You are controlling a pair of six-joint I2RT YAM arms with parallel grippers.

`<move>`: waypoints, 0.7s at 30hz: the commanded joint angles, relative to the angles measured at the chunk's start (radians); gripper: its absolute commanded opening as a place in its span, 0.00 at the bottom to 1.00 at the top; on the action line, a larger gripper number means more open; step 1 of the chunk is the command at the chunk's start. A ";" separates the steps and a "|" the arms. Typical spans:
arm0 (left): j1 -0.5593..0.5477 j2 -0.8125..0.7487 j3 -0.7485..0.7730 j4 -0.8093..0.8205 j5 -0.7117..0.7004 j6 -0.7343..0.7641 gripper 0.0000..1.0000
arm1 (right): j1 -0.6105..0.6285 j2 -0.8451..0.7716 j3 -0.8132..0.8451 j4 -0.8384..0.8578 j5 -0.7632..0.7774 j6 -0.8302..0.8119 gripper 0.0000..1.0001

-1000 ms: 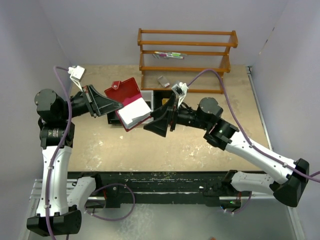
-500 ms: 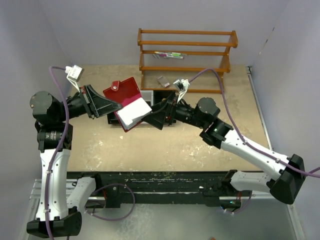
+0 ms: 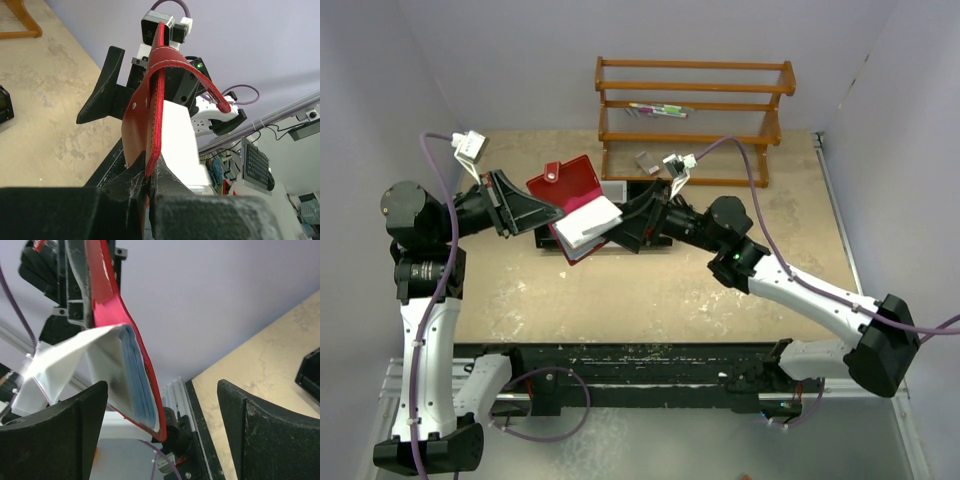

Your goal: Take the credit cards out of the card holder

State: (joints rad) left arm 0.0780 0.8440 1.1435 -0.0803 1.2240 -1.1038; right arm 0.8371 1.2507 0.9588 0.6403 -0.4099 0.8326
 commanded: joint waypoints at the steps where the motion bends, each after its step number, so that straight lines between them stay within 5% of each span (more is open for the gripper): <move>1: 0.002 -0.007 0.047 -0.002 0.008 0.021 0.02 | -0.002 0.027 0.040 0.229 -0.065 0.093 0.92; 14: 0.002 -0.021 0.020 -0.025 0.026 0.037 0.03 | -0.003 0.109 0.144 0.354 -0.130 0.178 0.81; 17: 0.002 -0.028 0.006 -0.042 0.029 0.055 0.03 | -0.003 0.123 0.157 0.376 -0.145 0.205 0.65; 21: 0.002 -0.036 -0.008 -0.082 0.025 0.097 0.05 | -0.003 0.148 0.181 0.377 -0.188 0.250 0.29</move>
State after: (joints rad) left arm 0.0780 0.8246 1.1385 -0.1482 1.2465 -1.0603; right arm 0.8364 1.3876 1.0790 0.9379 -0.5396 1.0210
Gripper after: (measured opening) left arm 0.043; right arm 0.430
